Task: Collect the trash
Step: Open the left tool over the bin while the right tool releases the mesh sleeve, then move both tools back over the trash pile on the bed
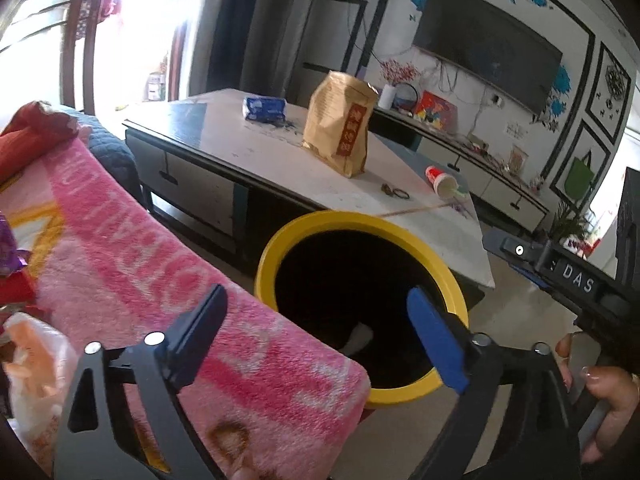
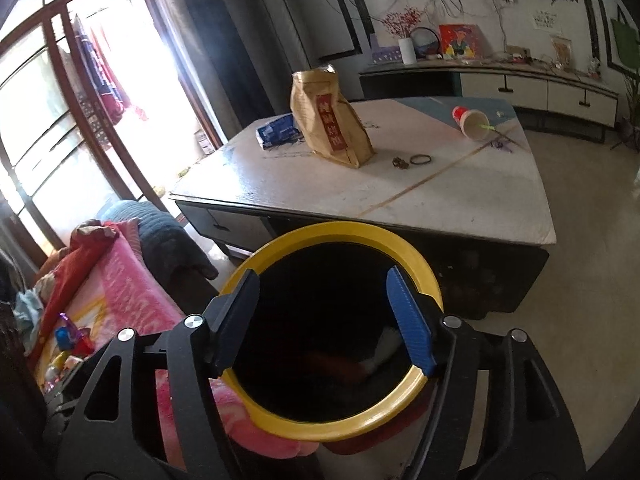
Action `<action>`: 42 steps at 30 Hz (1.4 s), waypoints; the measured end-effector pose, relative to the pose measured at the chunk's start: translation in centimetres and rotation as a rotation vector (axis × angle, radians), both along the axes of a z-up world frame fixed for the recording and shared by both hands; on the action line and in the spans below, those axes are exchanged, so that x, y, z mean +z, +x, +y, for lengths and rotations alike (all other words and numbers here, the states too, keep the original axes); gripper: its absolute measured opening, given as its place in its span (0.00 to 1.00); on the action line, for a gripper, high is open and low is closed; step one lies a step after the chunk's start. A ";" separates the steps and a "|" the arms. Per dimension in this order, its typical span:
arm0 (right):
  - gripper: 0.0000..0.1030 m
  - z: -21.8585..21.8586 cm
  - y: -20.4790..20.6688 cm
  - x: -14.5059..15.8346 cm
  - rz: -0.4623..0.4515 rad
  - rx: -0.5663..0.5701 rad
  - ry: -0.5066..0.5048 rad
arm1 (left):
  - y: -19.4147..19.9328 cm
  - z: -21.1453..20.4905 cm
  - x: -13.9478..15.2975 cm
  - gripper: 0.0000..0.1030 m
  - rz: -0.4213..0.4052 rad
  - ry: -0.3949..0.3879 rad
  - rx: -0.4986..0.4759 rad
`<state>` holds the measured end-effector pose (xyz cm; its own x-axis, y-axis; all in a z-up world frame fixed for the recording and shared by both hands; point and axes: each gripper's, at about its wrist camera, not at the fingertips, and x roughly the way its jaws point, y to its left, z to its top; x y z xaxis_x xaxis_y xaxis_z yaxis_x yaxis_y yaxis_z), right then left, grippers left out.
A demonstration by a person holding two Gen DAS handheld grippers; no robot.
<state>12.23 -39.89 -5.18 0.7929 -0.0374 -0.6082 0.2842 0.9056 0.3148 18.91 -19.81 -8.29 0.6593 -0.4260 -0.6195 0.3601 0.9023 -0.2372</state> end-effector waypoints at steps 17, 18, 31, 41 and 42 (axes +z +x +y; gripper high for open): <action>0.80 5.7 -1.7 3.8 -0.100 0.132 -0.078 | -3.8 6.7 4.6 0.94 -0.103 -0.047 0.142; 0.80 6.2 -1.9 3.9 -0.104 0.143 -0.083 | -3.9 7.0 4.8 0.94 -0.108 -0.047 0.152; 0.83 10.9 -2.6 4.9 -0.129 0.268 -0.118 | -5.8 13.3 6.2 0.94 -0.152 -0.044 0.308; 0.83 15.3 -3.3 5.3 -0.136 0.379 -0.149 | -7.1 17.2 6.6 0.94 -0.165 -0.048 0.402; 0.83 15.6 -3.3 5.3 -0.136 0.387 -0.149 | -7.2 17.5 6.6 0.94 -0.166 -0.049 0.410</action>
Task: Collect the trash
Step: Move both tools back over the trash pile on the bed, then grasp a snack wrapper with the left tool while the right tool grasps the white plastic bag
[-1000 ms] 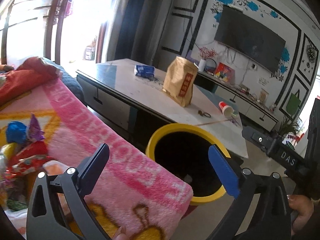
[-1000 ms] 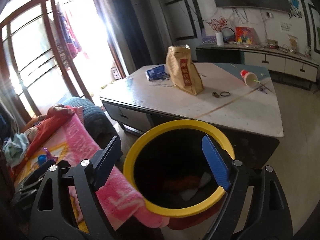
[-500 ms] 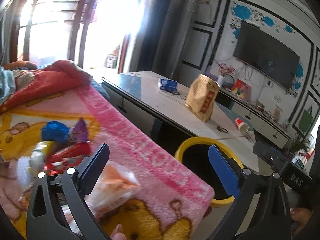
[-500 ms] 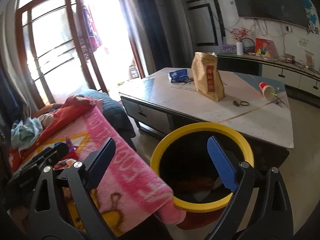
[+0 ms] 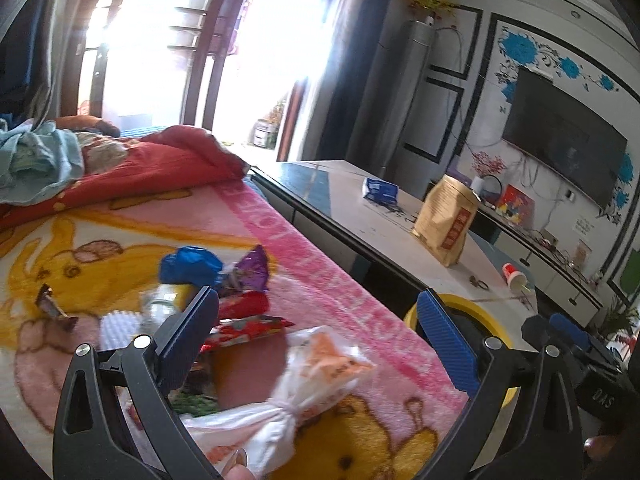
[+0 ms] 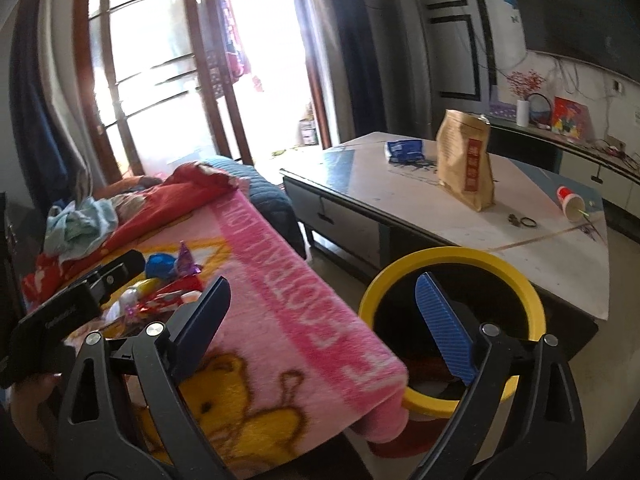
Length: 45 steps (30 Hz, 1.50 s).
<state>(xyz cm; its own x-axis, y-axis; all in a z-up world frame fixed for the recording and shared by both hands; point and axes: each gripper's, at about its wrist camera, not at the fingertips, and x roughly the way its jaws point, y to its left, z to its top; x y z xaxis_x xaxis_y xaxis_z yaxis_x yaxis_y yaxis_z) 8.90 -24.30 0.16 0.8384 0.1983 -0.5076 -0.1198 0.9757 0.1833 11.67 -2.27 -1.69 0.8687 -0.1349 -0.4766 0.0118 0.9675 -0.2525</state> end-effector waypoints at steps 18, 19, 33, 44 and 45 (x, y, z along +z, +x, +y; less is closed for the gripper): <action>0.84 6.7 0.1 -0.3 0.028 0.140 -0.025 | -1.8 8.1 -0.3 0.94 0.023 -0.048 0.155; 0.84 7.0 0.1 -0.4 0.030 0.144 -0.027 | -2.0 8.5 -0.4 0.94 0.025 -0.048 0.164; 0.84 10.0 2.2 -1.9 0.082 0.172 -0.055 | -4.0 11.8 -1.3 0.94 0.069 -0.033 0.144; 0.84 11.4 4.6 -4.7 0.173 0.184 -0.054 | -4.8 12.3 -3.2 0.68 0.124 -0.038 0.051; 0.84 11.5 4.9 -4.9 0.182 0.185 -0.053 | -4.8 12.1 -3.3 0.66 0.130 -0.045 0.040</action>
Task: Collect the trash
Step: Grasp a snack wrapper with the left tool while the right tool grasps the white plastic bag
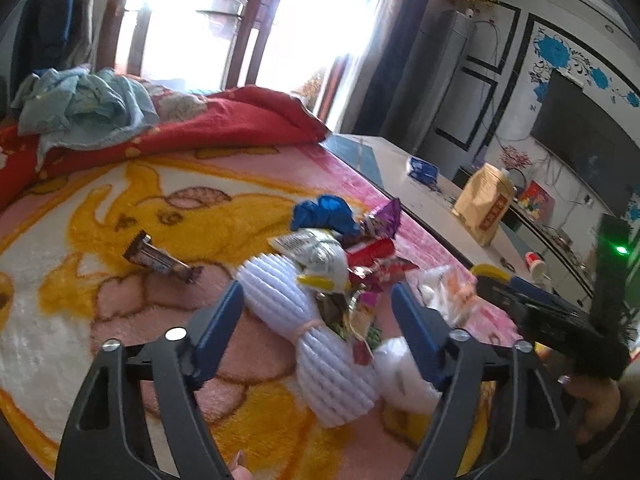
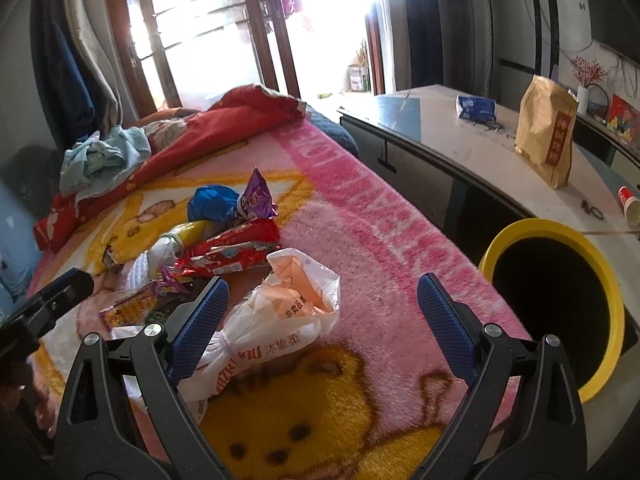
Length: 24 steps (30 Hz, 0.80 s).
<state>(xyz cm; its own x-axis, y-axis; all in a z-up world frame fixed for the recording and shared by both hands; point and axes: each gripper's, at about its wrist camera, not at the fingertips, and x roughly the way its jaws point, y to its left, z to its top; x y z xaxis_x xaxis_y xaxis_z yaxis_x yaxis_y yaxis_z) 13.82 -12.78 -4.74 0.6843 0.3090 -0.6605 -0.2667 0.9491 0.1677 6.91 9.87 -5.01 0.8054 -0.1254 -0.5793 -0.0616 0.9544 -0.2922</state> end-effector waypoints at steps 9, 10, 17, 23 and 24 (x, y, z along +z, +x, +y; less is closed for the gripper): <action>0.84 0.9 1.8 -2.6 0.114 0.033 0.014 | 1.0 -1.2 -2.1 0.42 0.073 -0.030 -0.071; 0.82 0.9 2.0 -2.8 0.124 0.039 0.024 | 1.1 -1.2 -2.4 0.42 0.082 -0.034 -0.073; 0.67 1.0 2.2 -3.7 0.168 0.078 0.095 | 1.1 -2.0 -2.6 0.39 0.074 0.002 -0.089; 0.52 1.2 2.0 -3.6 0.181 0.107 0.129 | 1.1 -2.6 -2.7 0.23 0.078 0.011 -0.108; 0.50 1.2 1.9 -3.5 0.179 0.112 0.130 | 1.1 -2.6 -2.7 0.22 0.079 0.013 -0.109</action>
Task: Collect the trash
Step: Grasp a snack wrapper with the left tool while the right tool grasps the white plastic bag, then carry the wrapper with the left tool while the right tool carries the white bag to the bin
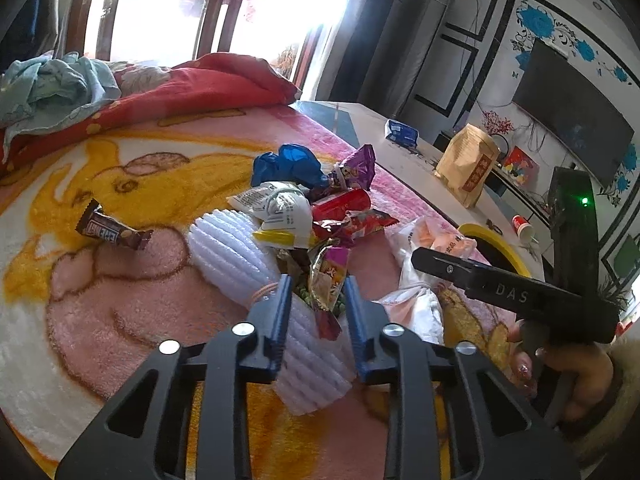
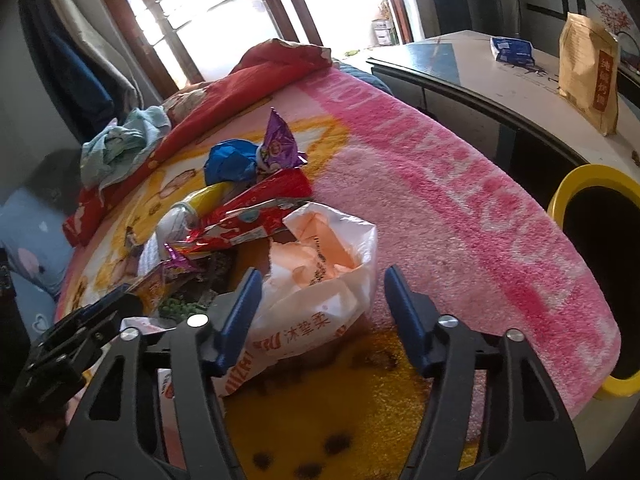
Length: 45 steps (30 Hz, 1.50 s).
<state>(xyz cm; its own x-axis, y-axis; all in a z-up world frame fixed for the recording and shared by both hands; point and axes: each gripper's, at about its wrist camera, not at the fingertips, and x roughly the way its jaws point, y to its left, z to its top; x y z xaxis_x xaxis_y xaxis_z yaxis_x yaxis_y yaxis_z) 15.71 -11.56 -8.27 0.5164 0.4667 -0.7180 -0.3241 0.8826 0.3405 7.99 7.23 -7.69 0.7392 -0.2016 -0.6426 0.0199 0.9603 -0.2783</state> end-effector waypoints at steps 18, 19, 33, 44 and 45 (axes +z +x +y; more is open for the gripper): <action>0.30 -0.7 -0.9 1.8 -0.028 0.026 0.013 | -0.5 -0.6 1.2 0.09 -0.034 -0.016 -0.013; 0.30 -0.9 -0.9 2.1 -0.034 0.020 0.013 | -0.5 -0.6 1.3 0.09 -0.037 -0.016 -0.013; 0.28 -3.9 -1.2 5.4 -0.132 -0.039 0.006 | -0.7 -2.9 3.7 0.09 -0.098 -0.022 -0.045; 0.27 -6.8 -1.3 6.9 -0.185 -0.090 -0.001 | -0.3 -5.3 4.7 0.09 -0.125 -0.027 -0.087; 0.27 -7.0 -1.3 7.0 -0.188 -0.095 -0.001 | -0.2 -5.4 4.7 0.09 -0.126 -0.028 -0.090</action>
